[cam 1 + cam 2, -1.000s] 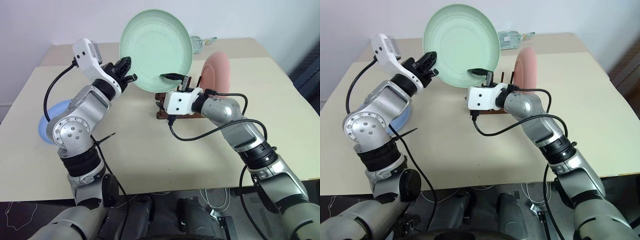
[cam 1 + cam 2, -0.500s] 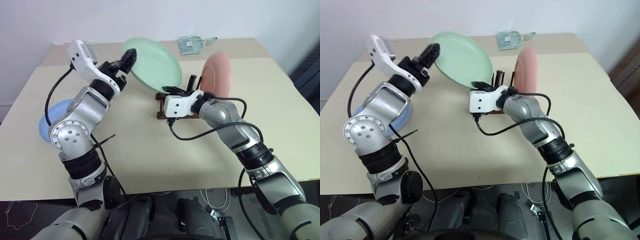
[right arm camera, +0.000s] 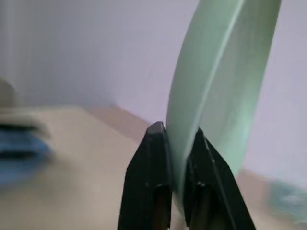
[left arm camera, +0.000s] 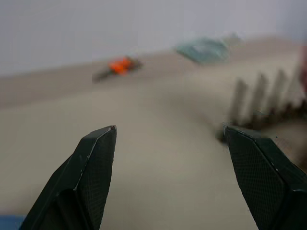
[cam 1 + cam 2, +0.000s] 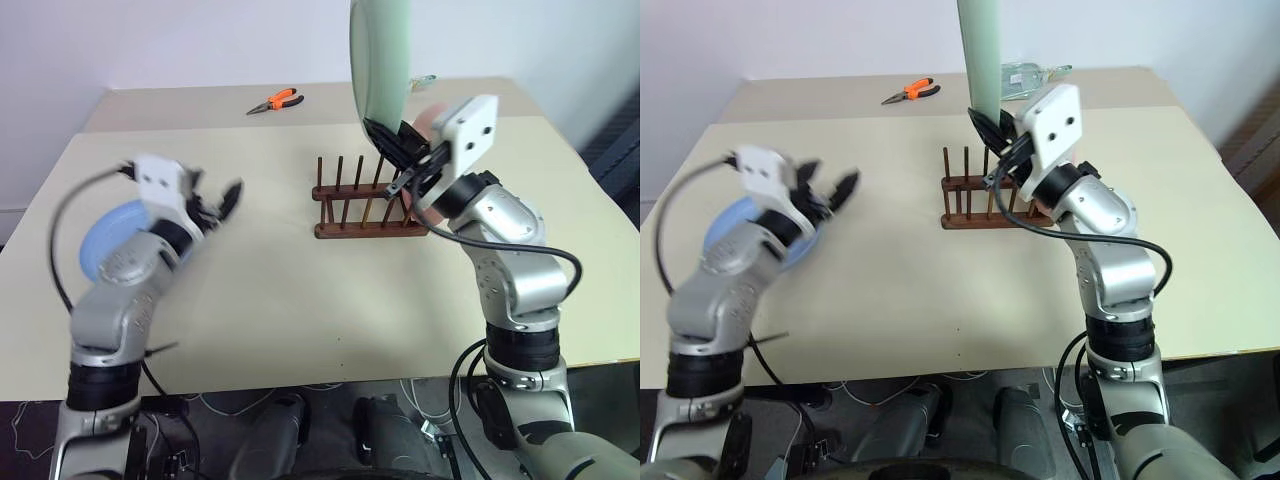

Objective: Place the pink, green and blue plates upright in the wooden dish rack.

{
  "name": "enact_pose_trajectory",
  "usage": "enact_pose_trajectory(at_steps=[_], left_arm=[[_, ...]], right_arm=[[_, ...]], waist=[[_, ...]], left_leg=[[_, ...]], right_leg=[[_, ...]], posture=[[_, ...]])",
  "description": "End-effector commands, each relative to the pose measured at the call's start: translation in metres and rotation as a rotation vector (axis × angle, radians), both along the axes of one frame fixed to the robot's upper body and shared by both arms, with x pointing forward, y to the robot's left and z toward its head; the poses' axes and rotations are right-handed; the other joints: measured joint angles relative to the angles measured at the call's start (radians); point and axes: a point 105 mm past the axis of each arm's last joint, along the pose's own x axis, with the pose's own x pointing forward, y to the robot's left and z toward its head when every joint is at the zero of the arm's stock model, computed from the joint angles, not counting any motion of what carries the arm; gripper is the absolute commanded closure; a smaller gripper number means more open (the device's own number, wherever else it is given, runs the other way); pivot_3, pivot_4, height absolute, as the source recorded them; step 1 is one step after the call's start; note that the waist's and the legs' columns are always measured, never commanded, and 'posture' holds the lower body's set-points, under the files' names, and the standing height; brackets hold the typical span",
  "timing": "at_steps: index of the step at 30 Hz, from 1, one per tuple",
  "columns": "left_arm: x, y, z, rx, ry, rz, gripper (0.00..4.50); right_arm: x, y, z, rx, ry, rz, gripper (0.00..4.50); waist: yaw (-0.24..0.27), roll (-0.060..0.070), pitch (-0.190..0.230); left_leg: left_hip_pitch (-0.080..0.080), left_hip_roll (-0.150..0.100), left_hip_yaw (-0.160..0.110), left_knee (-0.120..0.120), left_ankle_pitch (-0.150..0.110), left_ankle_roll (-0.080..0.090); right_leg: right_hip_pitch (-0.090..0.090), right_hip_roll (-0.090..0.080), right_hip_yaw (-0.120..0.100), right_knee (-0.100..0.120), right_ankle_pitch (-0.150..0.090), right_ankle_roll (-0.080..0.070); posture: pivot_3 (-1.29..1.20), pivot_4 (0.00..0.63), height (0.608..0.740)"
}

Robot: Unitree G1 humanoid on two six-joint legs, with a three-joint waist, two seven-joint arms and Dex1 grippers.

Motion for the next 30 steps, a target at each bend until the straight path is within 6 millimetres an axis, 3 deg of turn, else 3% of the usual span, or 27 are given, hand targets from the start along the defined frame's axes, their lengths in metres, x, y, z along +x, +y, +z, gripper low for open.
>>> enact_pose_trajectory(at_steps=[1,5,19,23,28,30], left_arm=[[-0.021,-0.030,-0.007,0.045,-0.039,-0.187,0.83],[-0.032,-0.046,-0.019,0.038,-0.004,-0.274,0.83],[-0.039,-0.058,-0.021,0.040,-0.001,-0.320,0.83],[-0.039,-0.059,-0.022,0.044,-0.001,-0.323,0.77],[-0.040,-0.058,-0.023,0.051,0.004,-0.325,0.77],[-0.040,-0.058,-0.023,0.053,0.007,-0.327,0.77]], right_arm=[[-0.006,-0.006,-0.002,0.118,0.099,0.012,4.50],[-0.002,-0.012,-0.015,0.136,0.186,-0.005,4.50],[0.026,-0.025,-0.051,0.012,0.307,-0.131,4.50],[0.026,-0.022,-0.057,-0.025,0.317,-0.114,2.89],[0.025,-0.020,-0.050,-0.111,0.226,-0.146,0.25],[0.025,-0.020,-0.047,-0.138,0.189,-0.156,0.25]], waist=[[-0.001,0.001,-0.001],[-0.003,0.003,0.000],[-0.003,0.003,0.000],[-0.002,0.003,0.000],[-0.002,0.003,0.000],[-0.002,0.003,0.000]], left_leg=[[0.000,0.000,0.000,-0.001,0.000,0.000],[0.000,0.001,0.001,-0.003,0.000,0.000],[0.000,0.001,0.001,-0.003,0.001,0.000],[0.000,0.001,0.001,-0.003,0.001,0.001],[0.000,0.001,0.001,-0.003,0.001,0.001],[0.000,0.001,0.001,-0.003,0.001,0.001]], right_leg=[[0.000,0.000,0.000,0.000,-0.001,-0.002],[-0.001,-0.001,0.001,0.000,-0.001,-0.002],[-0.001,-0.001,0.000,0.000,-0.001,-0.002],[-0.001,-0.001,0.000,-0.001,-0.001,-0.002],[-0.001,-0.001,0.000,-0.001,-0.001,-0.001],[-0.001,-0.001,0.000,-0.001,-0.001,-0.001]], posture=[[0.00,0.150,0.729],[0.00,0.150,0.729],[0.00,0.150,0.729],[0.00,0.150,0.729],[0.00,0.150,0.729],[0.00,0.150,0.729]])
